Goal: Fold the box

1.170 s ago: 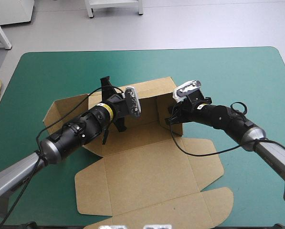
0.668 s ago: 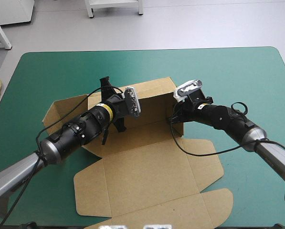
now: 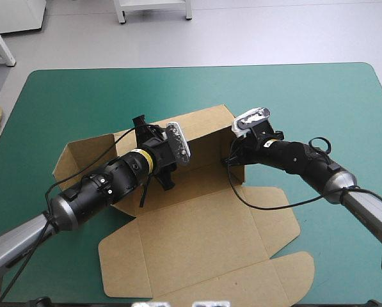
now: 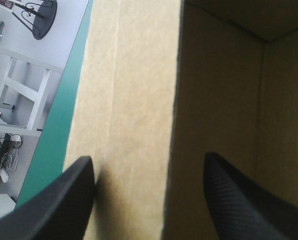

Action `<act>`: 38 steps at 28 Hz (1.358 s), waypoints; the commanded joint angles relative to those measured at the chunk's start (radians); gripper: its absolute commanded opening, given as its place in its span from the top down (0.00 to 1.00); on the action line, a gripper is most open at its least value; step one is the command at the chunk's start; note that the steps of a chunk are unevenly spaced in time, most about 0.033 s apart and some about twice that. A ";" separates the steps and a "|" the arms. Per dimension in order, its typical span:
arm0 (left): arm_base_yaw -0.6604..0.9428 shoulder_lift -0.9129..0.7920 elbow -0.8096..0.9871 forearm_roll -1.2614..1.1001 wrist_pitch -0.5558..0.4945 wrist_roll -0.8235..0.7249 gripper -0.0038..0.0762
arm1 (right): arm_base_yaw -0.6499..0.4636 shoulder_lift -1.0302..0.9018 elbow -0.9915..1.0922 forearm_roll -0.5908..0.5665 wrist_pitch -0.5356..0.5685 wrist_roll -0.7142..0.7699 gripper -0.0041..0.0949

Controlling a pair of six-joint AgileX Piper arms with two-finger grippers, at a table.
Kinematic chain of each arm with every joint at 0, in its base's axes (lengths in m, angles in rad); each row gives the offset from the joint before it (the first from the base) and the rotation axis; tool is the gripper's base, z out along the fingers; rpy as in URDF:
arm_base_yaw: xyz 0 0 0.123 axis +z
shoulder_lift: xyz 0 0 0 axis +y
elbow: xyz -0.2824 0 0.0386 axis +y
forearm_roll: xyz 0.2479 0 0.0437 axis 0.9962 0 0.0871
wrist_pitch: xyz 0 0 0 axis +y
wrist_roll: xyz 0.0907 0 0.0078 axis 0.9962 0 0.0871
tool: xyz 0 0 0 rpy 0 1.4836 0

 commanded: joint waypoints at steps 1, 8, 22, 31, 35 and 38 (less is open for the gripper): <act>-0.038 -0.053 -0.008 -0.022 0.070 -0.036 0.38 | -0.002 -0.051 -0.034 0.021 -0.043 0.014 0.96; -0.056 -0.097 -0.015 -0.025 0.132 -0.080 0.38 | -0.002 -0.051 -0.034 0.021 -0.041 0.026 0.96; -0.189 -0.126 -0.057 0.023 0.197 -0.147 0.38 | -0.002 -0.012 -0.034 0.017 -0.035 0.059 0.96; -0.250 -0.142 -0.138 -0.075 0.309 -0.202 0.38 | -0.004 -0.005 -0.034 0.015 -0.042 0.059 0.96; -0.268 -0.155 -0.214 -0.154 0.338 -0.204 0.38 | -0.005 -0.003 -0.034 0.015 -0.042 0.059 0.96; -0.268 -0.159 -0.290 -0.170 0.385 -0.204 0.38 | -0.005 -0.003 -0.034 0.015 -0.040 0.059 0.96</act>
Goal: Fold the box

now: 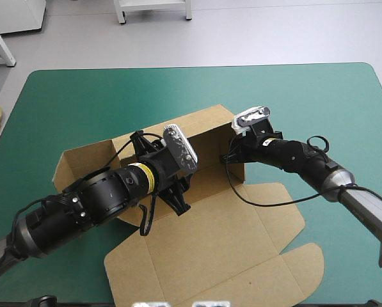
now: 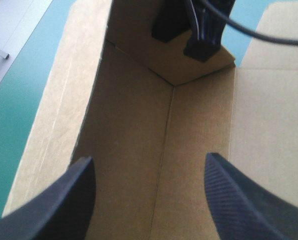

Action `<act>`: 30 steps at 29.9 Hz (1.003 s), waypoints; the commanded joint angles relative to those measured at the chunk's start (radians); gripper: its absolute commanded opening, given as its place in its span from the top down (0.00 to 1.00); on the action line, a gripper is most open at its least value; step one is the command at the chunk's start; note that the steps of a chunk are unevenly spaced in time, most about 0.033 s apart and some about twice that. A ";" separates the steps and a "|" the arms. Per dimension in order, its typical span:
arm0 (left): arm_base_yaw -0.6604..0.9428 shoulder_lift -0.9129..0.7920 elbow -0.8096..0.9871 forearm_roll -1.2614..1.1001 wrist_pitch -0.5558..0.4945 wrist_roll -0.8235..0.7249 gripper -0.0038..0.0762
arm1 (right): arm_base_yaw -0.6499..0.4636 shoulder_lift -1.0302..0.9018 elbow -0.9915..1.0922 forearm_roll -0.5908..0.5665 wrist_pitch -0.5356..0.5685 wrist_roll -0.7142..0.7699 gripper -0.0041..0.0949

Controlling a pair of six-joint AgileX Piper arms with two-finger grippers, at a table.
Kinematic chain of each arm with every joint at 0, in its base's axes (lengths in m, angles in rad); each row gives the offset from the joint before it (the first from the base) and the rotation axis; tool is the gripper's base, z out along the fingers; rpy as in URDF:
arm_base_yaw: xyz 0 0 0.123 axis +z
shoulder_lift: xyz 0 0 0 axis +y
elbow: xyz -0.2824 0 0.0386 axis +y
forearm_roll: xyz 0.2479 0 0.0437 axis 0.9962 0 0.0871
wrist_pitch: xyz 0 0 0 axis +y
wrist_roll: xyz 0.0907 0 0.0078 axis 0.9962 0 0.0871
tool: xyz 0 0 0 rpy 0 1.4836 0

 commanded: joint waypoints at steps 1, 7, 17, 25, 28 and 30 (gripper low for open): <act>-0.007 -0.038 -0.114 0.009 0.014 -0.018 0.38 | -0.007 -0.021 -0.025 0.015 -0.032 0.017 0.96; 0.103 -0.034 -0.155 0.156 0.059 -0.100 0.38 | -0.053 -0.021 -0.048 0.014 0.026 0.053 0.96; 0.656 -0.012 -0.168 -0.161 -0.057 0.054 0.58 | -0.107 -0.021 -0.199 -0.303 0.287 0.324 0.96; 1.068 0.021 -0.204 -0.540 -0.051 0.246 0.58 | -0.107 -0.021 -0.340 -0.337 0.520 0.379 0.96; 1.166 0.056 -0.204 -0.667 -0.037 0.299 0.58 | -0.107 -0.021 -0.395 -0.356 0.582 0.410 0.96; 1.213 0.081 -0.204 -0.709 -0.035 0.306 0.58 | -0.107 -0.021 -0.427 -0.382 0.631 0.429 0.96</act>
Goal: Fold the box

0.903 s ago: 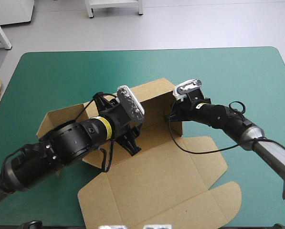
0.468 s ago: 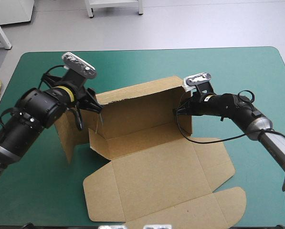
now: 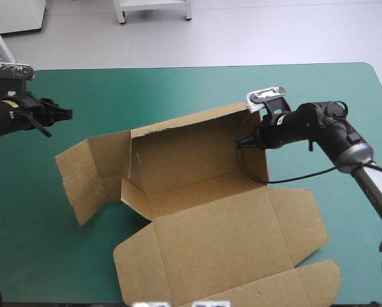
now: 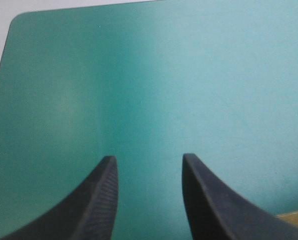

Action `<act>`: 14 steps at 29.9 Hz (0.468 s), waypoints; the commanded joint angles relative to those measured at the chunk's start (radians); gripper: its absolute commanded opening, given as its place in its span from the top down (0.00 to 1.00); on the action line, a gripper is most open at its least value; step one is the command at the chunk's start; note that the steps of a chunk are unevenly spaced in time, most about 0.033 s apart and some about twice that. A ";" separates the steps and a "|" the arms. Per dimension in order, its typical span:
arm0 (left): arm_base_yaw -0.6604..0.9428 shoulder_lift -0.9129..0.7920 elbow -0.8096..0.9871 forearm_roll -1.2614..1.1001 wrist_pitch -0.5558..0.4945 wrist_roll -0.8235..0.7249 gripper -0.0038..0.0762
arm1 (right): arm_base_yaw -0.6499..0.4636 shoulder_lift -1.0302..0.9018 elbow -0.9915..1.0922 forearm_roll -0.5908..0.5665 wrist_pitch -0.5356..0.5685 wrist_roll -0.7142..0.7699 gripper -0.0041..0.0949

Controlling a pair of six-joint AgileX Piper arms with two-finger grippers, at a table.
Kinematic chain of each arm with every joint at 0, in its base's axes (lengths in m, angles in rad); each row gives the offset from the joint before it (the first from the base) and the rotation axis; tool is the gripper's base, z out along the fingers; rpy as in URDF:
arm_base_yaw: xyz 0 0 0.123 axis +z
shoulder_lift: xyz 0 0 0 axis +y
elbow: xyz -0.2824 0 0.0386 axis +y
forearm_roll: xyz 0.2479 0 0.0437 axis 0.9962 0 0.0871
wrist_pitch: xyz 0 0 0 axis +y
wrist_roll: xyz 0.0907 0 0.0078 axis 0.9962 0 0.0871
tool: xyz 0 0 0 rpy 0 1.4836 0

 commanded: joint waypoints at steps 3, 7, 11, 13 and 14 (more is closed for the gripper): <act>0.090 0.049 -0.032 -0.154 -0.016 0.038 0.58 | -0.006 -0.039 -0.133 -0.049 0.100 0.061 0.96; 0.096 0.100 -0.032 -0.198 0.024 0.057 0.58 | -0.029 -0.037 -0.207 -0.041 0.170 0.073 0.96; 0.096 0.125 -0.032 -0.201 0.032 0.057 0.58 | -0.099 -0.035 -0.253 -0.041 0.223 0.094 0.96; 0.096 0.129 -0.032 -0.201 0.020 0.057 0.58 | -0.141 -0.022 -0.277 -0.036 0.265 0.099 0.96; 0.096 0.129 -0.032 -0.201 0.016 0.057 0.58 | -0.155 -0.013 -0.289 -0.028 0.293 0.099 0.96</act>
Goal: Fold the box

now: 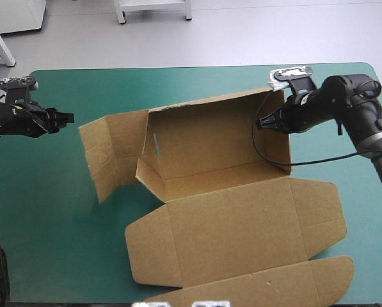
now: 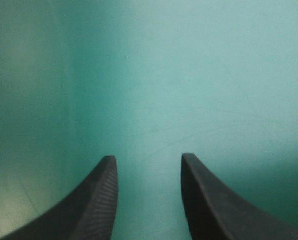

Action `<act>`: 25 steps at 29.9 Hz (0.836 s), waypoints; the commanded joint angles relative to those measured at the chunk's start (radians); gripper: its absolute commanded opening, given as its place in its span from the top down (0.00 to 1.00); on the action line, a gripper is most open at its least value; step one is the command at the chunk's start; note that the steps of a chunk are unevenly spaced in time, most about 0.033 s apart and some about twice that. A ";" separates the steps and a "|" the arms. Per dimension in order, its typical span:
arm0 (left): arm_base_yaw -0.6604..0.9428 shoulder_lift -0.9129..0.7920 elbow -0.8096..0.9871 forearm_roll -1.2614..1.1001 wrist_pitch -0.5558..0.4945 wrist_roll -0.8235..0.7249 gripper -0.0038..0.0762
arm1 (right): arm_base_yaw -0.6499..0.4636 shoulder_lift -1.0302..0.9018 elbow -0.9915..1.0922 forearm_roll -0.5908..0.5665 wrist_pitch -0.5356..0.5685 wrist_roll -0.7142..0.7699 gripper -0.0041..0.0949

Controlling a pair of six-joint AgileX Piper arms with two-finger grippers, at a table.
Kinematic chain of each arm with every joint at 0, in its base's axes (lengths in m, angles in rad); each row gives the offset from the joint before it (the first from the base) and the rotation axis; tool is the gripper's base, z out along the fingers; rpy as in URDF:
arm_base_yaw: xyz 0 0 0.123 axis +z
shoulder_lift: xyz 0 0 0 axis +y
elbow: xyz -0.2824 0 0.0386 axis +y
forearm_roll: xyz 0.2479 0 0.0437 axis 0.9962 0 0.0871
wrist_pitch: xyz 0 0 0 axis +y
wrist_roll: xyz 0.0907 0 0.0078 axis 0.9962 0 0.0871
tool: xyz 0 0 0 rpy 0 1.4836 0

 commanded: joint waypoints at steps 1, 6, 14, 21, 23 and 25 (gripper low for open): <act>0.003 -0.034 -0.032 -0.038 -0.056 0.002 0.58 | -0.067 -0.006 -0.075 0.050 0.047 0.008 0.96; 0.003 -0.034 -0.032 -0.039 -0.055 0.009 0.58 | -0.080 0.071 -0.094 0.119 0.105 -0.023 0.96; 0.003 -0.034 -0.032 -0.090 -0.047 0.027 0.58 | -0.078 0.192 -0.094 0.166 0.053 -0.068 0.96; 0.003 -0.032 -0.032 -0.087 -0.041 0.036 0.58 | -0.078 0.277 -0.095 0.171 -0.050 -0.079 0.96; 0.003 -0.032 -0.032 -0.090 -0.041 0.039 0.58 | -0.078 0.298 -0.095 0.172 -0.072 -0.090 0.96; 0.003 -0.032 -0.032 -0.090 -0.040 0.043 0.58 | -0.078 0.314 -0.095 0.184 -0.099 -0.121 0.96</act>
